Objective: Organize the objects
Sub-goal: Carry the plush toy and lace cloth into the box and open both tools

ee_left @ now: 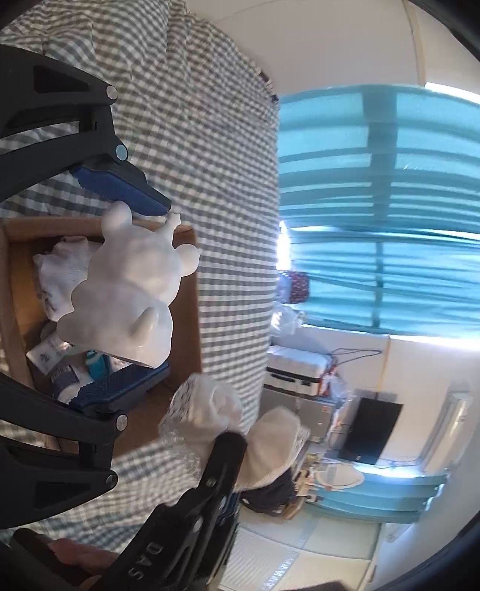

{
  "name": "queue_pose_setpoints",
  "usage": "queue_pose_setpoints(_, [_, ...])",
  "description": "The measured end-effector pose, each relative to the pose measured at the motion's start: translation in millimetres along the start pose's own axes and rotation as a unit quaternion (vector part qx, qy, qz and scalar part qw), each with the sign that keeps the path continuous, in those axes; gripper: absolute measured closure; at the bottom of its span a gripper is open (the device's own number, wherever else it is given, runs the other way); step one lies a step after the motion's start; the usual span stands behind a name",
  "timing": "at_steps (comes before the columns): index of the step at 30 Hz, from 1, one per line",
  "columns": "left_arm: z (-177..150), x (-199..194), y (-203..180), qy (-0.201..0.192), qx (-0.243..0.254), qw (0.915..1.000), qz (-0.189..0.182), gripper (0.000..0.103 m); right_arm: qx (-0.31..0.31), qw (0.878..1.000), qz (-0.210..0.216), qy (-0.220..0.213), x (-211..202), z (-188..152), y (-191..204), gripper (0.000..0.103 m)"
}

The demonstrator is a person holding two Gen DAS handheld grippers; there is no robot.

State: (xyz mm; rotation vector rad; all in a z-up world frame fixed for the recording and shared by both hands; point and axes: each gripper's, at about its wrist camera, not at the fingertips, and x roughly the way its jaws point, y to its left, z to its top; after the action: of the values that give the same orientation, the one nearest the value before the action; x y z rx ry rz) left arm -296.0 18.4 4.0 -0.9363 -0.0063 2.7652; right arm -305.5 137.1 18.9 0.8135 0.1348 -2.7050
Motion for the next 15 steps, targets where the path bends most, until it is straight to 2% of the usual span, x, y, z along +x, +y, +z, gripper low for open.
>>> queue_pose_setpoints(9, [-29, 46, -11, 0.05, 0.029, 0.998, -0.027, 0.022, 0.022, 0.996, 0.017, 0.083, 76, -38, -18, 0.087])
queue_pose_setpoints(13, [-39, 55, -13, 0.066, 0.036, 0.9969, -0.023, 0.022, 0.036, 0.993, 0.019, 0.111, 87, -56, -25, 0.083])
queue_pose_setpoints(15, [-40, 57, -10, 0.072, 0.034, 0.9964, -0.027, 0.021, 0.047, 0.993, 0.018, 0.111, 86, -58, -29, 0.076])
